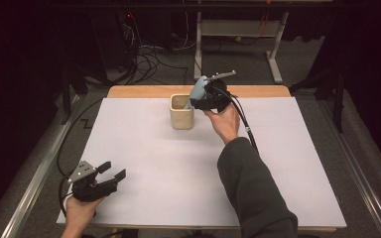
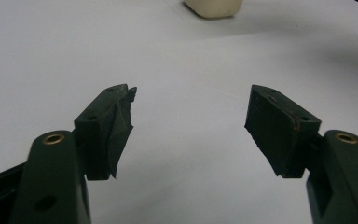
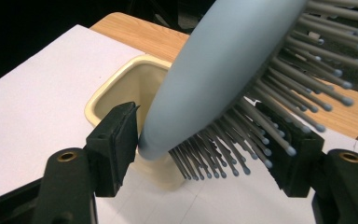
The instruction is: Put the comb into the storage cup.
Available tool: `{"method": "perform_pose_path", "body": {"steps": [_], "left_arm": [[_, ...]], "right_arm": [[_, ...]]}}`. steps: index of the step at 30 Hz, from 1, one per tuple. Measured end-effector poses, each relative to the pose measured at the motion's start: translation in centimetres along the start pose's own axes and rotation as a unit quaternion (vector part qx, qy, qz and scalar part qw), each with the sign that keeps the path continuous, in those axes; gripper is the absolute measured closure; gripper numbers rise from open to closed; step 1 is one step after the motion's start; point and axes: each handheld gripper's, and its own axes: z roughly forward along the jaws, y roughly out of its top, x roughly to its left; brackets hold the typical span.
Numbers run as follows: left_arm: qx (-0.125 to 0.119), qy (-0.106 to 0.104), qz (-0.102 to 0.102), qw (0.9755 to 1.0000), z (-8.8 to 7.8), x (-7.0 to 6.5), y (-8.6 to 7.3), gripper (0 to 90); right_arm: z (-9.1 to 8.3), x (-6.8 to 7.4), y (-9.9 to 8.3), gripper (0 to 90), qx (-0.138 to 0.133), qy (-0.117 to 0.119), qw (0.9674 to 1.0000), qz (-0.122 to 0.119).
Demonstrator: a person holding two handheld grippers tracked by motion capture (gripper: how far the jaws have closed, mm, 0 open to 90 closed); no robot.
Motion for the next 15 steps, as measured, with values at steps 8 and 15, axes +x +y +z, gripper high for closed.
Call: {"method": "perform_pose_path", "body": {"steps": [8, 15], "left_arm": [[0.001, 0.001, 0.000, 1.0000, 0.0, 0.0, 0.0, 32.0], [0.001, 0.001, 0.000, 1.0000, 0.0, 0.0, 0.0, 32.0]], "right_arm": [[-0.6, 0.0, 0.0, 32.8, 0.000, -0.002, 1.0000, -0.010], [-1.4, -0.2, 0.0, 33.1, 0.000, -0.005, 0.9999, -0.013]]}}
